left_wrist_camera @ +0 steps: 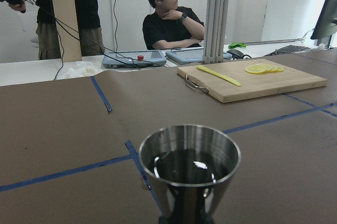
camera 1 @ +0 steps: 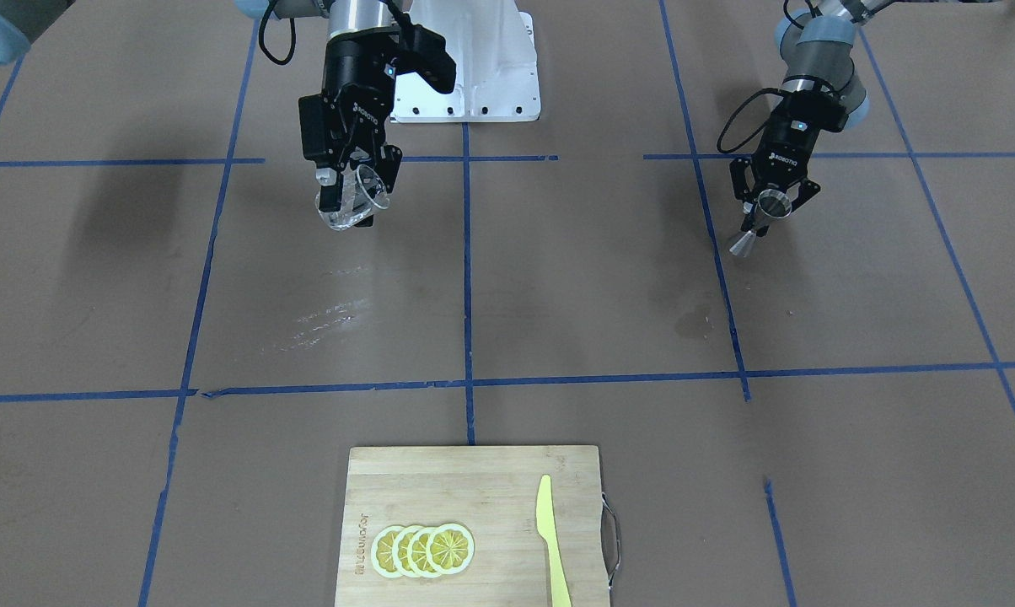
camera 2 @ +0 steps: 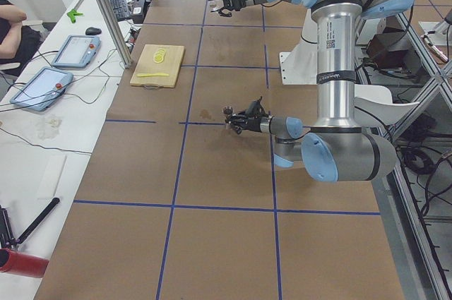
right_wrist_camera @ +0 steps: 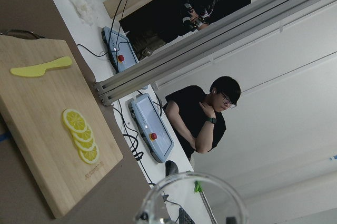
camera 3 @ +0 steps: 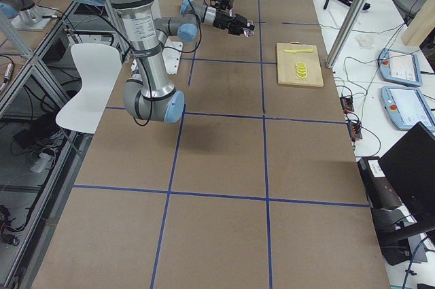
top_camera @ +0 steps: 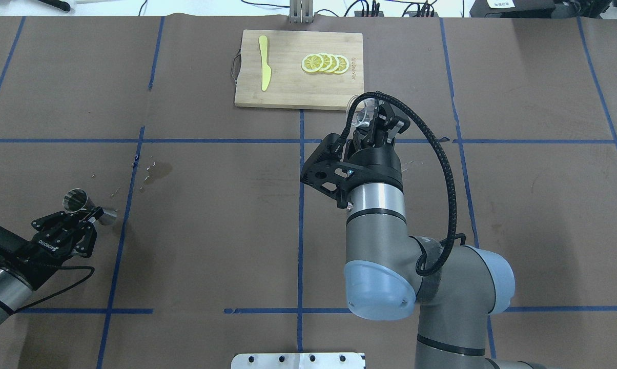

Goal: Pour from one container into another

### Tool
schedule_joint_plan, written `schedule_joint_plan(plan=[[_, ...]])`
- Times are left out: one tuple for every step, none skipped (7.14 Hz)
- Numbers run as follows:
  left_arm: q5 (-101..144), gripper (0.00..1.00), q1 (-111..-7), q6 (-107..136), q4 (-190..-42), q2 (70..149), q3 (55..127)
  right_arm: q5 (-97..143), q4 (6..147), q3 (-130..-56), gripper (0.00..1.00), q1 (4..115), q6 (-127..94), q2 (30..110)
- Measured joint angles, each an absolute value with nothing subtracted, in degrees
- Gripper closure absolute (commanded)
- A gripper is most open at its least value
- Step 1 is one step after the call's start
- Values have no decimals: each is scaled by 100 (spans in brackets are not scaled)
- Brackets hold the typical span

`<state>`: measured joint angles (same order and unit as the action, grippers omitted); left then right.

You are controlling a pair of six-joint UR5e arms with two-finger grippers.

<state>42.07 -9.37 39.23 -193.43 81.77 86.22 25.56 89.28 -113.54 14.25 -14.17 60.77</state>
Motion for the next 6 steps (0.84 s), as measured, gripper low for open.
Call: schedule_joint_plan(plan=[[4252,100,-937,3927,-19311,8180,8614,2552,8924,-11358,100,1424,-1421,6099],[4276,100,-935,3928,-19298,8182,8604,2548,8922,-11361,100,1424,-1423,6116],[4284,100,-933,3929,-19294,8190,8581,2544,8921,-11362,100,1424,-1446,6124],[4288,100,-932,3929,-19293,8201,8551,2541,8921,-11364,100,1424,-1492,6138],[4288,100,-932,3931,-19292,8208,8535,2541,8921,-11364,100,1424,-1515,6153],[4291,100,-932,3934,-19292,8218,8530,2540,8921,-11364,100,1424,-1525,6164]])
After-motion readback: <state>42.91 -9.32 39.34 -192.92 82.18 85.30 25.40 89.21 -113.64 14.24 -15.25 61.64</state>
